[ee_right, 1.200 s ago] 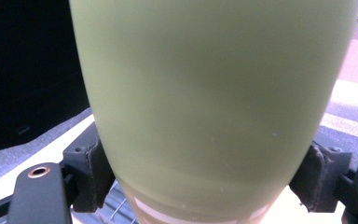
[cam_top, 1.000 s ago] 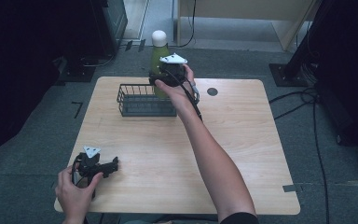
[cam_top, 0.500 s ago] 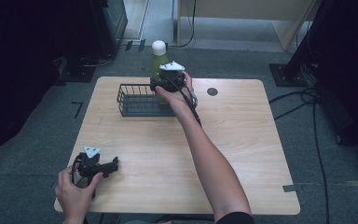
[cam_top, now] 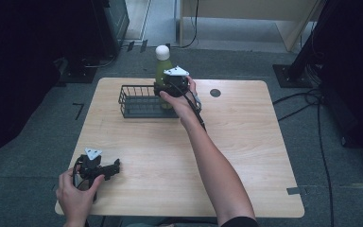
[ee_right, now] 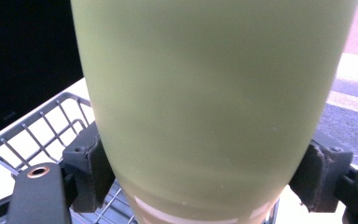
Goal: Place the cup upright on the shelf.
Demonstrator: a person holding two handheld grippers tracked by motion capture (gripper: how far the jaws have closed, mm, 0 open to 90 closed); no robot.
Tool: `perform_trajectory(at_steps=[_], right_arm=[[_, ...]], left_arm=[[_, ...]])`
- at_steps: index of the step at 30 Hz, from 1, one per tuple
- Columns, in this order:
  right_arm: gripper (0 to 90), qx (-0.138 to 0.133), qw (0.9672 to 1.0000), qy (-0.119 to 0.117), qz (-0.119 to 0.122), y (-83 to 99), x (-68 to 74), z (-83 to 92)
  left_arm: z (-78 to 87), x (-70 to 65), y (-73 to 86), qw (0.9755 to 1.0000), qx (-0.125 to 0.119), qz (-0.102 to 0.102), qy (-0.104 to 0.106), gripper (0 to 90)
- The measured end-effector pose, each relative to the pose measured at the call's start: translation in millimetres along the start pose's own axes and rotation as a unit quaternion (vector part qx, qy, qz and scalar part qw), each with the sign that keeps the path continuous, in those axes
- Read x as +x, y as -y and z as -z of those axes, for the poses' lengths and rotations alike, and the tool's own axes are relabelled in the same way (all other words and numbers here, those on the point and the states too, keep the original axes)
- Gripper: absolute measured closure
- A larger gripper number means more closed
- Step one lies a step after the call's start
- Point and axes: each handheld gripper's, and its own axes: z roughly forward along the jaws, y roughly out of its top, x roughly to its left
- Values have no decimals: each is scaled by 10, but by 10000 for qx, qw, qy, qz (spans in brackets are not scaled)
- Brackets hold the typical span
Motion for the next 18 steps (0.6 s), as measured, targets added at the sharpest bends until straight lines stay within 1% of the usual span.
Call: perform_trajectory(at_steps=[1,2,6,9,10,11,12,13,15,18], right_arm=[[196,-15,10000,-19,-18,4,-8,5],[193,33,10000,-39,-42,-1,-17,24],[185,95,9999,3,-89,-17,-30,51],[169,130,9999,16,100,-39,-24,77],[172,140,9996,22,260,-51,-8,89],[172,140,9996,22,260,-51,-8,89],[184,123,9994,50,315,-54,4,98],[201,87,9995,35,311,-60,11,107],[203,76,9995,23,317,-62,13,108],[203,65,9996,20,260,-57,7,109]], left_arm=[[0,0,0,10000,1,0,0,13],[0,0,0,10000,0,0,1,13],[0,0,0,10000,-1,2,-1,13],[0,0,0,10000,1,0,0,13],[0,0,0,10000,0,0,0,13],[0,0,0,10000,-1,2,0,13],[0,0,0,10000,0,1,0,13],[0,0,0,10000,2,0,1,13],[0,0,0,10000,1,1,0,13],[0,0,0,10000,2,0,1,13]])
